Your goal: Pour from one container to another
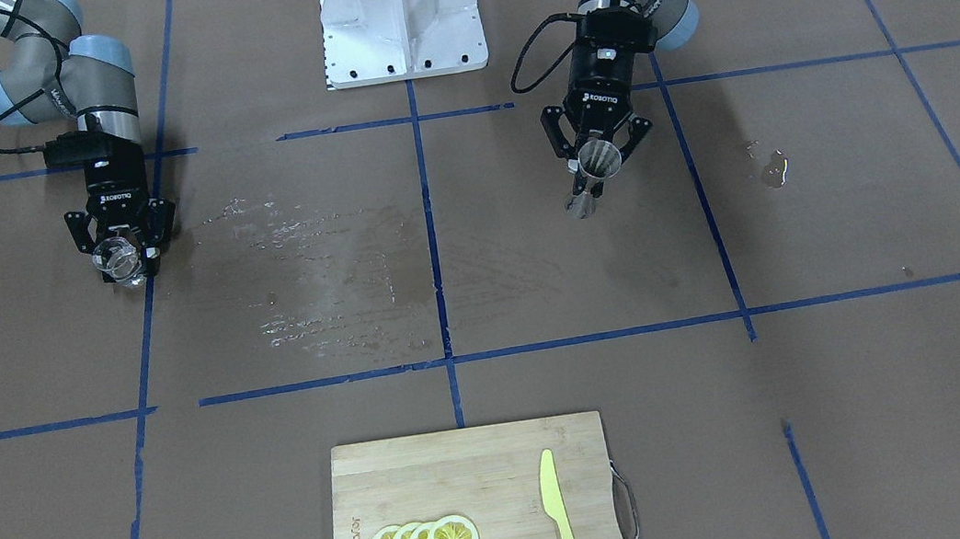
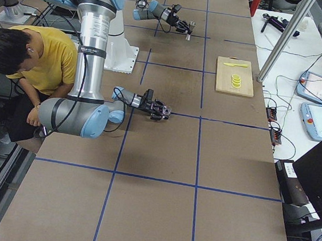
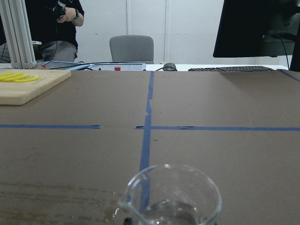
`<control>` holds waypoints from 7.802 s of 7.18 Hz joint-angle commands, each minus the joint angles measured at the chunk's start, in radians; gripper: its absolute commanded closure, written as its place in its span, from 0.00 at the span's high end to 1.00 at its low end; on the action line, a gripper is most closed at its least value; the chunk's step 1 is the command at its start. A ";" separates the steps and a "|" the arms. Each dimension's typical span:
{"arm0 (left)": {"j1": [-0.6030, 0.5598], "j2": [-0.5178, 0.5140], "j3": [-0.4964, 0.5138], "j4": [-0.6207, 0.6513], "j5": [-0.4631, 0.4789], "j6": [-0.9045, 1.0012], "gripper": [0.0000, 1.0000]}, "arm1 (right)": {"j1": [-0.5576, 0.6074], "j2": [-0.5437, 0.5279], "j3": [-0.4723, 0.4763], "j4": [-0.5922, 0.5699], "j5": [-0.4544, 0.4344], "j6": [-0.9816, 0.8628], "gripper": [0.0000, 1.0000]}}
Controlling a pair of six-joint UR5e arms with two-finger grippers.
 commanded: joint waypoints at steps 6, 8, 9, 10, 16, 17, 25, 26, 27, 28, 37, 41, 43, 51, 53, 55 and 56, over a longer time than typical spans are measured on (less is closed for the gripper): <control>0.014 -0.049 0.011 0.009 -0.008 0.014 0.00 | 0.135 0.249 0.119 0.187 0.224 -0.560 0.04; 0.017 -0.112 0.084 0.011 -0.008 0.017 0.00 | 0.163 0.358 0.122 0.143 0.354 -0.639 0.00; 0.021 -0.127 0.109 0.012 -0.006 0.026 0.00 | 0.173 0.426 0.120 0.125 0.408 -0.745 0.00; 0.028 -0.155 0.112 0.012 -0.006 0.081 0.00 | 0.184 0.507 0.125 0.020 0.413 -0.779 0.00; 0.037 -0.240 0.189 0.020 -0.038 0.150 0.00 | 0.296 0.641 0.278 -0.491 0.701 -0.844 0.00; 0.035 -0.243 0.198 0.021 -0.035 0.150 0.00 | 0.296 0.642 0.322 -0.553 0.739 -0.846 0.00; 0.032 -0.358 0.293 0.020 -0.003 0.147 0.00 | 0.295 0.707 0.393 -0.828 0.777 -0.954 0.00; 0.034 -0.359 0.293 0.020 -0.003 0.147 0.00 | 0.293 0.708 0.389 -0.830 0.777 -0.991 0.00; 0.035 -0.370 0.296 0.020 -0.005 0.147 0.00 | 0.293 0.708 0.387 -0.836 0.775 -1.019 0.00; 0.035 -0.387 0.317 0.020 -0.006 0.147 0.00 | 0.293 0.710 0.384 -0.837 0.774 -1.019 0.00; 0.035 -0.408 0.322 0.020 -0.015 0.149 0.00 | 0.296 0.744 0.378 -0.920 0.766 -1.183 0.00; 0.035 -0.408 0.319 0.020 -0.014 0.149 0.00 | 0.305 0.777 0.380 -1.006 0.763 -1.302 0.00; 0.035 -0.408 0.318 0.020 -0.015 0.149 0.00 | 0.307 0.782 0.380 -1.029 0.740 -1.365 0.00; 0.035 -0.407 0.318 0.020 -0.015 0.150 0.00 | 0.315 0.831 0.375 -1.147 0.729 -1.513 0.00; 0.035 -0.407 0.318 0.020 -0.015 0.149 0.00 | 0.316 0.842 0.375 -1.176 0.720 -1.551 0.00; 0.035 -0.407 0.318 0.020 -0.015 0.150 0.00 | 0.316 0.845 0.375 -1.183 0.718 -1.560 0.00; 0.037 -0.407 0.318 0.020 -0.015 0.150 0.00 | 0.316 0.845 0.375 -1.183 0.717 -1.574 0.00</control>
